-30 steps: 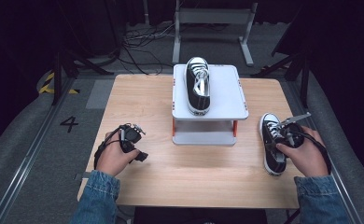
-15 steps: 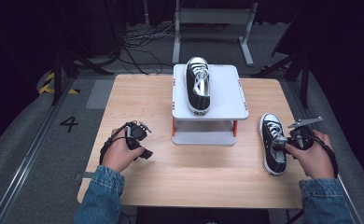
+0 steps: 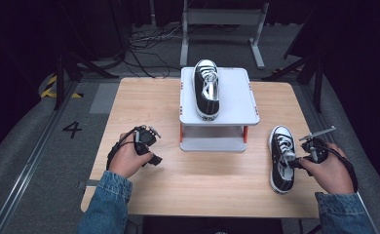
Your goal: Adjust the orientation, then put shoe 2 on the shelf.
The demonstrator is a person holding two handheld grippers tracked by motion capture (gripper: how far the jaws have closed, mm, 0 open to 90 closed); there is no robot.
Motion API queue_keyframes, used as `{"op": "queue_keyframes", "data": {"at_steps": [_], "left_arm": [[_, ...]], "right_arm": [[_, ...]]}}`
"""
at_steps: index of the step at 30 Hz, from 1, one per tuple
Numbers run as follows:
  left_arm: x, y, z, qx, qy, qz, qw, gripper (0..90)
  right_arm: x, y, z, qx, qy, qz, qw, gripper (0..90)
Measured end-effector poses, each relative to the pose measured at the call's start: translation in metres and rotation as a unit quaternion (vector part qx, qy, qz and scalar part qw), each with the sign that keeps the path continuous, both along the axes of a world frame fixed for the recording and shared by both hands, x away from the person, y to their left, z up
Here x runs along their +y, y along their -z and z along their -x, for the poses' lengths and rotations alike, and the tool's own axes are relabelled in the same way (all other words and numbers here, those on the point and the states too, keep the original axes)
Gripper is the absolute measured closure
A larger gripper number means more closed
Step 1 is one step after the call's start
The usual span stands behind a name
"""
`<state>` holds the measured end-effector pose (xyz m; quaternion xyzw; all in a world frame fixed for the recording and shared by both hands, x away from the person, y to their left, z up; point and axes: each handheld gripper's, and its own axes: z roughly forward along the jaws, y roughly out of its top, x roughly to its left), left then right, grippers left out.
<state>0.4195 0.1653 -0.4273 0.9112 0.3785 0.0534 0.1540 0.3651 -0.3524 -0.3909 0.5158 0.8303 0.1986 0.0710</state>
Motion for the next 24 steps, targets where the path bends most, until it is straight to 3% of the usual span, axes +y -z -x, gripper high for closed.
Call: {"op": "queue_keyframes", "data": {"at_steps": [1, 3, 6, 8, 11, 15, 21, 24], "left_arm": [[0.0, 0.0, 0.0, 0.001, 0.001, 0.0, 1.0, 23.8], [0.0, 0.0, 0.0, 0.001, 0.0, 0.001, 1.0, 23.8], [-0.001, 0.0, 0.0, 0.001, 0.0, 0.002, 1.0, 23.8], [-0.002, 0.0, 0.001, 0.001, 0.0, 0.0, 1.0, 23.8], [-0.002, 0.0, 0.001, 0.001, 0.002, -0.001, 1.0, 23.8], [0.0, 0.001, 0.002, 0.001, -0.002, 0.0, 1.0, 23.8], [0.006, 0.001, 0.006, 0.003, -0.01, 0.0, 0.9999, 23.8], [0.013, 0.002, 0.01, 0.004, -0.013, 0.001, 0.9999, 23.9]], "right_arm": [[0.0, -0.003, 0.002, -0.017, -0.011, 0.008, 0.9998, 56.6], [0.0, -0.01, 0.004, -0.045, -0.019, 0.028, 0.9984, 49.0], [0.002, -0.014, 0.003, -0.062, -0.025, 0.043, 0.9968, 41.5], [0.005, -0.013, -0.003, -0.076, -0.059, 0.063, 0.9934, 41.4], [0.012, -0.006, -0.012, -0.072, -0.109, 0.084, 0.9879, 44.4], [0.016, 0.003, -0.025, -0.094, -0.153, 0.101, 0.9786, 51.5], [0.014, 0.005, -0.032, -0.089, -0.158, 0.087, 0.9796, 59.6], [0.013, 0.007, -0.037, -0.066, -0.151, 0.071, 0.9837, 67.0]]}}
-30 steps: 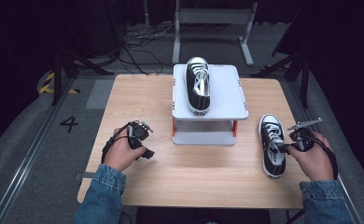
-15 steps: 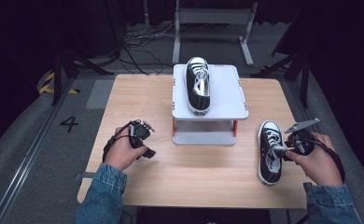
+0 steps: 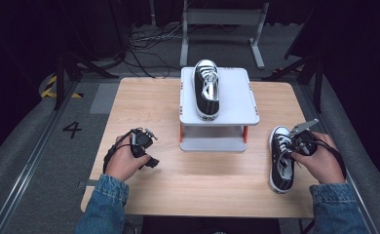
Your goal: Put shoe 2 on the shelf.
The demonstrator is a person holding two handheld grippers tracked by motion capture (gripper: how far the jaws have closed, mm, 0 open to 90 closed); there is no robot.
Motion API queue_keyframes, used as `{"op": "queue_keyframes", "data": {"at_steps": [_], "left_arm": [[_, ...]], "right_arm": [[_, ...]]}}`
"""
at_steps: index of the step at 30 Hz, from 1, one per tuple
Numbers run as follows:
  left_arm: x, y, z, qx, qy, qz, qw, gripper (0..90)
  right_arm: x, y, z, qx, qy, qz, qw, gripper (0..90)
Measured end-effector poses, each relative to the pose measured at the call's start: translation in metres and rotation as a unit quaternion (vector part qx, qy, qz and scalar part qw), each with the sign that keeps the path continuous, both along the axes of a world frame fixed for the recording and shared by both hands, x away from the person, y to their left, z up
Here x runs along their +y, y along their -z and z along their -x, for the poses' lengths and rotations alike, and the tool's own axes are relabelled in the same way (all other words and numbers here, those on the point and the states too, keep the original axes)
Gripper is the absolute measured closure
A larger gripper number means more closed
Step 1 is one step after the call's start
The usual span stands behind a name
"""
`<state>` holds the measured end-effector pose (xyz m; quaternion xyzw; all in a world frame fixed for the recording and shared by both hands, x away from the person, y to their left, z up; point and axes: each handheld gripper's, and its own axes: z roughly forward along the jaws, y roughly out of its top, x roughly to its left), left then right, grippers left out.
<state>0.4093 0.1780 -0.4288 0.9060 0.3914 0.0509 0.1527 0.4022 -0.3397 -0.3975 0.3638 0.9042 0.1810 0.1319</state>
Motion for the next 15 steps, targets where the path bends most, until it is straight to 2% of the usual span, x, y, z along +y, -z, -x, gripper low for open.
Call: {"op": "queue_keyframes", "data": {"at_steps": [2, 4, 6, 10, 15], "left_arm": [[0.004, -0.001, 0.002, -0.003, -0.01, 0.004, 0.9999, 23.9], [0.008, -0.002, 0.005, -0.003, -0.016, 0.007, 0.9998, 23.9], [0.01, -0.001, 0.006, -0.004, -0.019, 0.007, 0.9998, 24.0], [0.016, -0.002, 0.011, -0.004, -0.027, 0.009, 0.9996, 24.0], [0.02, -0.005, 0.015, -0.008, -0.033, 0.014, 0.9993, 24.0]], "right_arm": [[0.0, -0.001, 0.0, 0.008, 0.006, 0.003, 0.9999, 75.2], [-0.001, -0.007, -0.001, 0.014, 0.011, 0.003, 0.9998, 78.6], [-0.002, -0.009, -0.002, 0.016, 0.013, 0.005, 0.9998, 79.2], [-0.007, -0.024, -0.008, 0.015, 0.019, 0.003, 0.9997, 80.4], [-0.007, -0.044, -0.013, 0.014, 0.006, -0.005, 0.9999, 80.7]]}}
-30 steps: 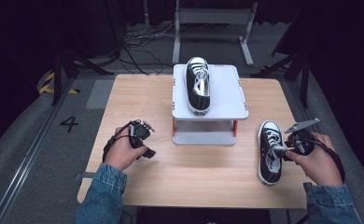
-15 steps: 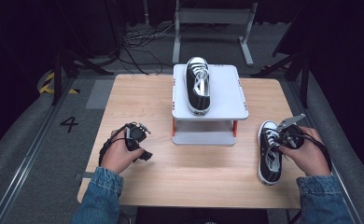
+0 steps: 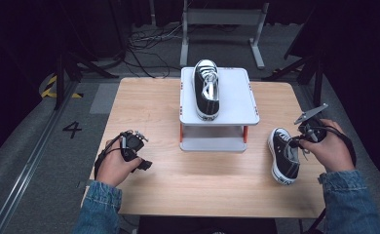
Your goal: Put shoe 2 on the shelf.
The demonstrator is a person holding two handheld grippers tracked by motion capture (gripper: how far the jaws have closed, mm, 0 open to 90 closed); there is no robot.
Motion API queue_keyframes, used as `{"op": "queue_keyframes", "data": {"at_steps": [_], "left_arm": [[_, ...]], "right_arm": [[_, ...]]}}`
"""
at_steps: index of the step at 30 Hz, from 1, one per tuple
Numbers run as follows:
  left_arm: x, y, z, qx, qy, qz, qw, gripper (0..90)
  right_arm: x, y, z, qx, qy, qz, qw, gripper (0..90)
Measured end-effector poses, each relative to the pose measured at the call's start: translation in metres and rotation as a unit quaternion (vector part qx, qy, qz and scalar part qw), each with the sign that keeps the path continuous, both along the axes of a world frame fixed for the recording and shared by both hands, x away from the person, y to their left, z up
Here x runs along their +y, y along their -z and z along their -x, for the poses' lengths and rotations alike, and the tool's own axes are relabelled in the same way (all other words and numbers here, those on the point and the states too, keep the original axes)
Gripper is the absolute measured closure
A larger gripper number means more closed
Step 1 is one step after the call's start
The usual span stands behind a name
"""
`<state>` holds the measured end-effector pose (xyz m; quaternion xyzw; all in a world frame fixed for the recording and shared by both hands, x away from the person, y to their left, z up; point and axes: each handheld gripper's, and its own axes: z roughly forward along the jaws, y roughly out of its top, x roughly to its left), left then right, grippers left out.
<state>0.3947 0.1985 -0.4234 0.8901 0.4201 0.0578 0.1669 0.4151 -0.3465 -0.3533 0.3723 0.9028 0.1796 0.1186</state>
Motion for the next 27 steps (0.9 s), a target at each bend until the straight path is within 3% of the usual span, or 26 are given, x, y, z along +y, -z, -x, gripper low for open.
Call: {"op": "queue_keyframes", "data": {"at_steps": [5, 17, 19, 27], "left_arm": [[0.004, 0.0, 0.001, 0.0, -0.003, 0.001, 1.0, 24.0], [0.015, -0.001, 0.008, -0.001, -0.017, 0.007, 0.9998, 24.1], [0.016, -0.001, 0.008, -0.001, -0.018, 0.006, 0.9998, 24.1], [0.018, -0.001, 0.01, -0.001, -0.018, 0.008, 0.9998, 24.1]], "right_arm": [[0.006, -0.022, -0.007, 0.0, -0.018, 0.0, 0.9998, 80.7], [0.023, -0.079, -0.03, -0.007, -0.045, 0.033, 0.9984, 80.7], [0.024, -0.083, -0.031, -0.009, -0.047, 0.033, 0.9983, 80.6], [0.04, -0.126, -0.039, -0.05, -0.06, 0.043, 0.9961, 80.7]]}}
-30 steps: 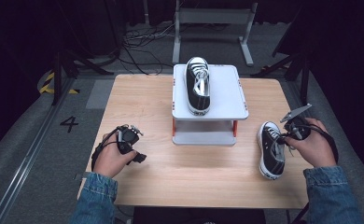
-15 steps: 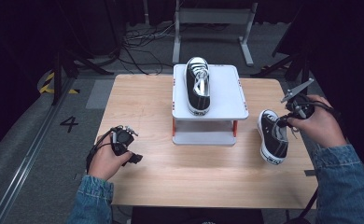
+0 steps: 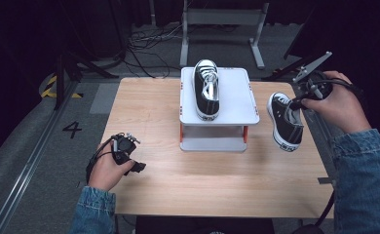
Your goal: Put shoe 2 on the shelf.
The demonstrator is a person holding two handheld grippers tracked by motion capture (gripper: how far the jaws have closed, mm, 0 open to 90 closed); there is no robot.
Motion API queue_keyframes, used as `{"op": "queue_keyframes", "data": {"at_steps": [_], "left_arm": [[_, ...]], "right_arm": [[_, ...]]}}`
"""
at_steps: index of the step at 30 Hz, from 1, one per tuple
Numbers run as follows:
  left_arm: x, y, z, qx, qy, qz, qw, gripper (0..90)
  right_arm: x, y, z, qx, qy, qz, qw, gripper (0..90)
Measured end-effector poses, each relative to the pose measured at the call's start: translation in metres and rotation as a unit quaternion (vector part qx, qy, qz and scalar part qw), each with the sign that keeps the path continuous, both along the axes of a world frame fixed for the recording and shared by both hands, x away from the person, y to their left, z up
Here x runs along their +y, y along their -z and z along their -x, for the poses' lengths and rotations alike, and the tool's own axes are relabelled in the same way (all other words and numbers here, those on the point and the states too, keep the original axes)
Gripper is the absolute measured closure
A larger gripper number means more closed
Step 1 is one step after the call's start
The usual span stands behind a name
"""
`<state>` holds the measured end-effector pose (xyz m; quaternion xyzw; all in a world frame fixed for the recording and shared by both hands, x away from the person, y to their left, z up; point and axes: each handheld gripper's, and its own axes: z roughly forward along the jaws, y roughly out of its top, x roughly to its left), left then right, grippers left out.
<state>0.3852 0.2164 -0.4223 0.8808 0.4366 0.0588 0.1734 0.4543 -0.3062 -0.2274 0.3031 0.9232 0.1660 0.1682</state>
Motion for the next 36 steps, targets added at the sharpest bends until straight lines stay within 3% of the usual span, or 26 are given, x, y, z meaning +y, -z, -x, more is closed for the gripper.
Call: {"op": "queue_keyframes", "data": {"at_steps": [6, 14, 20, 24, 31, 36], "left_arm": [[-0.003, 0.001, -0.004, 0.0, 0.005, 0.001, 1.0, 24.1], [-0.011, 0.0, -0.008, 0.0, 0.016, 0.004, 0.9999, 24.1], [-0.012, 0.001, -0.01, 0.001, 0.02, 0.004, 0.9998, 24.1], [-0.01, 0.0, -0.008, 0.002, 0.016, 0.008, 0.9998, 24.1], [-0.005, 0.0, -0.007, -0.001, 0.012, 0.011, 0.9999, 24.1], [-0.004, 0.001, -0.006, 0.001, 0.015, 0.008, 0.9999, 24.1]], "right_arm": [[0.017, -0.018, -0.004, -0.041, -0.001, -0.02, 0.999, 80.7], [0.058, -0.026, -0.021, -0.084, -0.021, -0.03, 0.9958, 80.8], [0.084, -0.025, -0.037, -0.1, -0.033, -0.033, 0.9938, 80.8], [0.106, -0.021, -0.056, -0.11, -0.046, -0.025, 0.9926, 80.9], [0.12, -0.01, -0.073, -0.121, -0.053, -0.018, 0.9911, 80.8], [0.132, -0.003, -0.079, -0.129, -0.079, -0.019, 0.9882, 80.8]]}}
